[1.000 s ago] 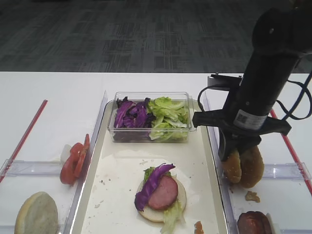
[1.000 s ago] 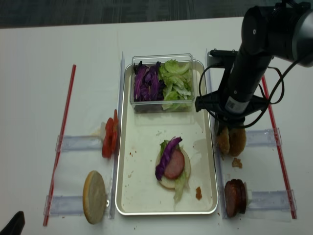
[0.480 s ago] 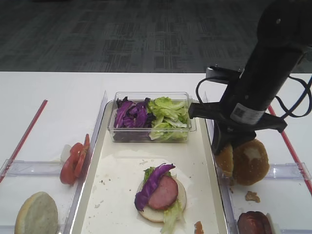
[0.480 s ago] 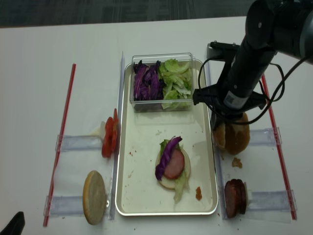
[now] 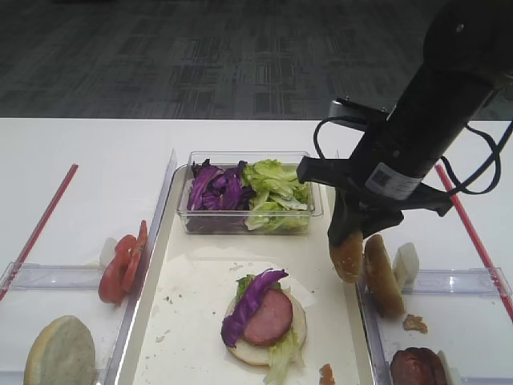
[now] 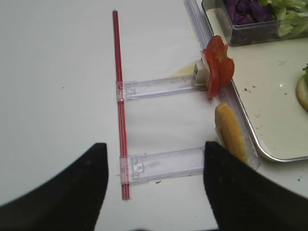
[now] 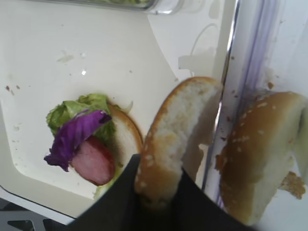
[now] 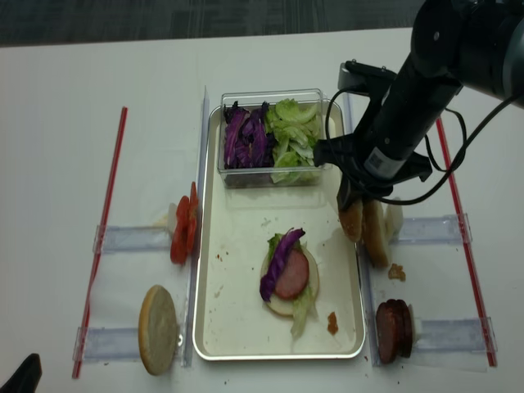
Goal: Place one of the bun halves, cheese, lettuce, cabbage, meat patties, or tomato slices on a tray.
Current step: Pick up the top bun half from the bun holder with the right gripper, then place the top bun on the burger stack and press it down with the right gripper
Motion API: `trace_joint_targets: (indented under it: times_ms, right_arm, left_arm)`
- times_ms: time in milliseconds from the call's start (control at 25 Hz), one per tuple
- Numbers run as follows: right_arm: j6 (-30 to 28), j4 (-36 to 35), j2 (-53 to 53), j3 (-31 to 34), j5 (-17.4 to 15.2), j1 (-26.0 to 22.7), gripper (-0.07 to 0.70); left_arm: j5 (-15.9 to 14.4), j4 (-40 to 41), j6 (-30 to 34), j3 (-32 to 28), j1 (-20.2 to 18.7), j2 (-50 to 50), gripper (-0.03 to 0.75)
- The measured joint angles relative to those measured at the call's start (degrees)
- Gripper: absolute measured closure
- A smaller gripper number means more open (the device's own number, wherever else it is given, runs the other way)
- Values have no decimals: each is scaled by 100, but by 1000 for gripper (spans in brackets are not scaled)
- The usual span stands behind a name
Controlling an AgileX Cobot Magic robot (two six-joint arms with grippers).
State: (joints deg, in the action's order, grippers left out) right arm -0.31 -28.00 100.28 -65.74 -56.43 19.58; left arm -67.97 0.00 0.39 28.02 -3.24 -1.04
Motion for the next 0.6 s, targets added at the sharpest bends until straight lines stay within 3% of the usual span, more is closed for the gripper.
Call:
trace_joint_targets:
  times_ms: [360,600]
  right_arm:
    - [-821,-1093,0,0,12,0,508]
    - [-1068,-1414,0,0,12,0,519]
  left_arm:
    - [0,0,0,0,0,0,304]
    - [0,0,0,0,0,0,304]
